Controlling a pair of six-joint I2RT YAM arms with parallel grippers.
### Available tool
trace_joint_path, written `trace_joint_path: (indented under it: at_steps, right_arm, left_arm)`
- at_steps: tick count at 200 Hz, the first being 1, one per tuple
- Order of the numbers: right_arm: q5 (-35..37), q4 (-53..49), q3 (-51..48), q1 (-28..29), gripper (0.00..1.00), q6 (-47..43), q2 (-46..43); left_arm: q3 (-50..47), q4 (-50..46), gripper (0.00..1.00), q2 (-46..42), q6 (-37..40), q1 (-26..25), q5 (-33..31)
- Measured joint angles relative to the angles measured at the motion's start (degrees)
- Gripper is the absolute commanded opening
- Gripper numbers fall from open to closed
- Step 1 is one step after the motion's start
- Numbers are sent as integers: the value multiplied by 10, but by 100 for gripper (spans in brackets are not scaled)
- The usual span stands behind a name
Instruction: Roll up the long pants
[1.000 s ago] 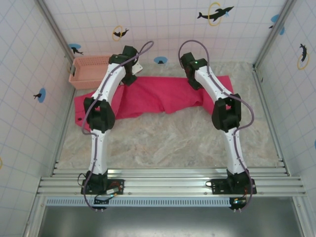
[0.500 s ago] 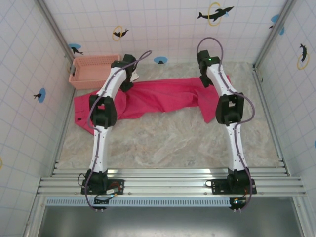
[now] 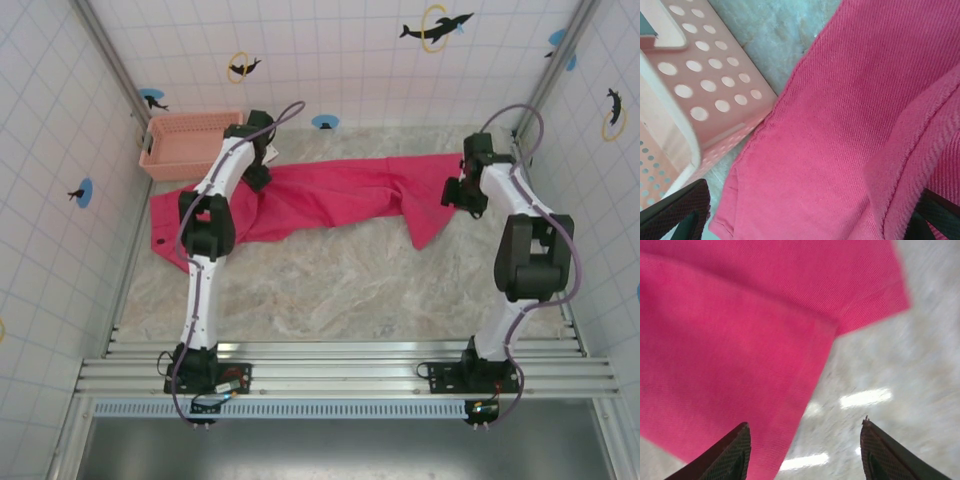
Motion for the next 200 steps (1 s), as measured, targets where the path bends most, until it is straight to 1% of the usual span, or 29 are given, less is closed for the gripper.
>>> trace_joint_path:
  at_steps: [18, 39, 63, 88, 112, 140, 160, 188, 200]
  right_arm:
    - [-42, 83, -96, 4, 58, 74, -14]
    - [-60, 147, -176, 12, 59, 143, -15]
    - [-68, 211, -188, 15, 57, 192, -27]
    - [-72, 264, -200, 18, 57, 226, -27]
    - [-79, 289, -204, 17, 53, 248, -27]
    - [-86, 309, -213, 16, 54, 271, -24]
    - [-83, 326, -245, 16, 55, 287, -34]
    - [-67, 322, -295, 17, 59, 306, -100]
    - [-61, 324, -314, 17, 60, 315, -136]
  left_arm:
    - [-48, 14, 97, -31, -5, 0, 7]
    - [-90, 21, 98, -77, -13, 0, 22]
    - [-105, 29, 97, -120, -24, 0, 42]
    - [-106, 36, 97, -144, -30, 0, 58]
    - [-114, 39, 98, -154, -31, 0, 66]
    - [-121, 40, 97, -154, -31, 0, 73]
    - [-125, 40, 97, -156, -31, 0, 75]
    - [-140, 44, 97, -170, -30, 0, 75]
    - [-144, 46, 97, -175, -30, 0, 75]
